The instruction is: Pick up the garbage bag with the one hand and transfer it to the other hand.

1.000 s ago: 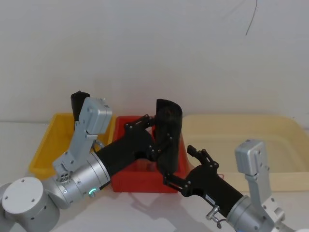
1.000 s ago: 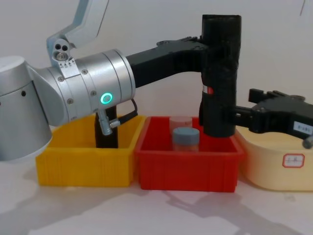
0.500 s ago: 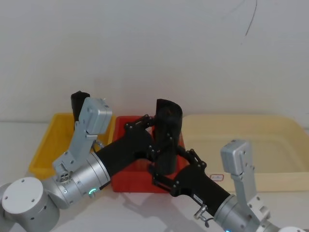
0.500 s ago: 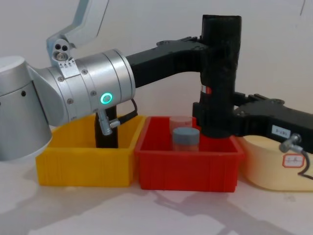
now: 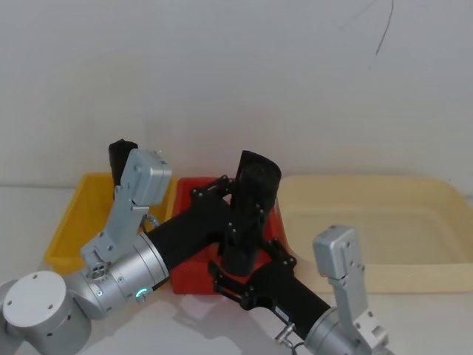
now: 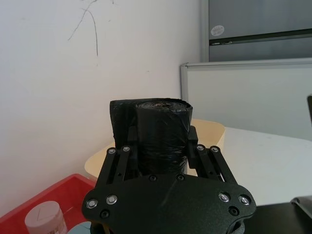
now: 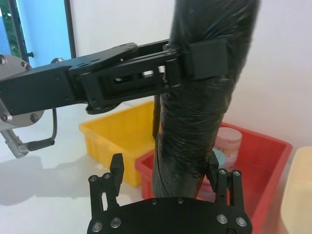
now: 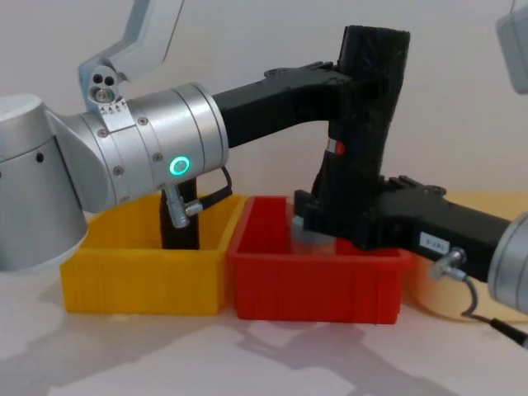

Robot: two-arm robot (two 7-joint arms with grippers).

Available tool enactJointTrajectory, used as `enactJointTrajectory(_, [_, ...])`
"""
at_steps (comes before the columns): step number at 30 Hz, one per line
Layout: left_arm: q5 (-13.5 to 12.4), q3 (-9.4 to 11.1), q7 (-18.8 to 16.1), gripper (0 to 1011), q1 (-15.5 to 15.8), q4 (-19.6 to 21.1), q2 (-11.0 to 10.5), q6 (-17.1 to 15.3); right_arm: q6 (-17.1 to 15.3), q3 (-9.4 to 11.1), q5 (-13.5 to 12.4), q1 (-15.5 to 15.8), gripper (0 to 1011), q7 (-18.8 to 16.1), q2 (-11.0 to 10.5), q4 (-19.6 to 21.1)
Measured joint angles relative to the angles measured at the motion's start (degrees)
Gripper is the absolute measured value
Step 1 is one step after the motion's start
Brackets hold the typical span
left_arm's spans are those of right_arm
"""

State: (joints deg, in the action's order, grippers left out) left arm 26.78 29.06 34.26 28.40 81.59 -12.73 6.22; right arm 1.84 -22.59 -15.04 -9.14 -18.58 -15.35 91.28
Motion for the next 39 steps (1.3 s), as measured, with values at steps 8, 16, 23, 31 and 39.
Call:
enactJointTrajectory(8, [0.0,0.0,0.0,524,0.0,0.0,0.0,0.0,0.3,-0.3,0.6,-1.1,1000,0.3,1.7,-2.1])
enactJointTrajectory(16, [0.0,0.0,0.0,524,0.0,0.0,0.0,0.0,0.5,1.1,-0.9,-4.2,1000,-0.9,2.4,-6.0])
enactJointTrajectory(23, [0.0,0.0,0.0,523,0.0,0.0,0.0,0.0,0.7,2.2,-2.5,-6.9,1000,-1.9,2.5,-8.9])
enactJointTrajectory(31, [0.0,0.0,0.0,523,0.0,0.0,0.0,0.0,0.6,2.6,-4.2,-8.6,977,-3.7,2.5,-10.5])
enactJointTrajectory(39, [0.0,0.0,0.0,524,0.0,0.0,0.0,0.0,0.5,2.4,-6.0,-9.7,808,-6.1,2.0,-11.2])
